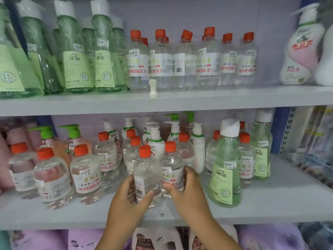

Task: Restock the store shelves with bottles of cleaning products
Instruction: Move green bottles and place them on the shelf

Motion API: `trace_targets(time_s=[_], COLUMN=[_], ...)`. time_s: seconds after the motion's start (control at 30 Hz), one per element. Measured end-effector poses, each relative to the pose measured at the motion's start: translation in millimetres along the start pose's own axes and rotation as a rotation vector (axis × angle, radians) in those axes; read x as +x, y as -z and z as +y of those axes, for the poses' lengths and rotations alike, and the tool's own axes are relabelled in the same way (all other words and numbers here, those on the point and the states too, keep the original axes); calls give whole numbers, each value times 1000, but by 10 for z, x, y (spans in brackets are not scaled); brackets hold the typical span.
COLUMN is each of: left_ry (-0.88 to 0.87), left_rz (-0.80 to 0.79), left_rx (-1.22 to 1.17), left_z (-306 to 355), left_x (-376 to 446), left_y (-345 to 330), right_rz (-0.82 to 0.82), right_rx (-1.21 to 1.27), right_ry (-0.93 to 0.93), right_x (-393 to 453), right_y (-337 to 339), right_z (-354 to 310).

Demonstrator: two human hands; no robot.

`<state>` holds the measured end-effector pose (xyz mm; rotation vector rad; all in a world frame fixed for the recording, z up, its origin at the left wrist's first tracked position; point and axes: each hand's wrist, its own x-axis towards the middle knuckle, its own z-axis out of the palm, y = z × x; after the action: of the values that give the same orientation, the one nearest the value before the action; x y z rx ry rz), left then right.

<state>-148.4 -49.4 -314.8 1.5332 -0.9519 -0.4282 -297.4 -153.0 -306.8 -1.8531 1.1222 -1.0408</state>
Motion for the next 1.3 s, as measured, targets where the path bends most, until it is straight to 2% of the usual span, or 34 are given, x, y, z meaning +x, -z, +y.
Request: trace_targets(time_s=[0.2, 0.3, 0.37, 0.47, 0.53, 0.63, 0.73, 0.83, 1.07, 1.23, 1.3], left_ry=[-56, -79, -75, -74, -70, -92, -135, -147, -131, -136, -162], left_rz=[-46, -83, -90, -27, 30, 103, 68, 24, 141, 79, 174], left_rx=[-21, -41, -69, -98, -120, -136, -101, -32, 107, 490, 552], left_z=[-173, -155, -113, -44, -4, 114, 274, 375, 338, 417, 465], left_x=[2, -34, -65, -130, -185, -223, -233, -277, -213, -152, -171], left_y=[57, 29, 8, -56, -131, -289, -558, -902, -1326, -1422, -1488], right_rz=[39, -125, -150, 77, 252, 358, 202, 31, -14, -19, -93], right_rx=[-189, -27, 69, 198, 201, 147, 93, 29, -35, -26, -29], right_ry=[47, -3, -32, 89, 206, 179, 75, 62, 80, 127, 159], right_x=[73, 23, -76, -252, -297, -136, 42, 52, 72, -22, -38], right_y=[-71, 91, 265, 692, 1039, 1398, 1470, 1407, 1480, 1510, 1574], right_z=[-88, -159, -131, -31, 43, 244, 395, 399, 466, 477, 491])
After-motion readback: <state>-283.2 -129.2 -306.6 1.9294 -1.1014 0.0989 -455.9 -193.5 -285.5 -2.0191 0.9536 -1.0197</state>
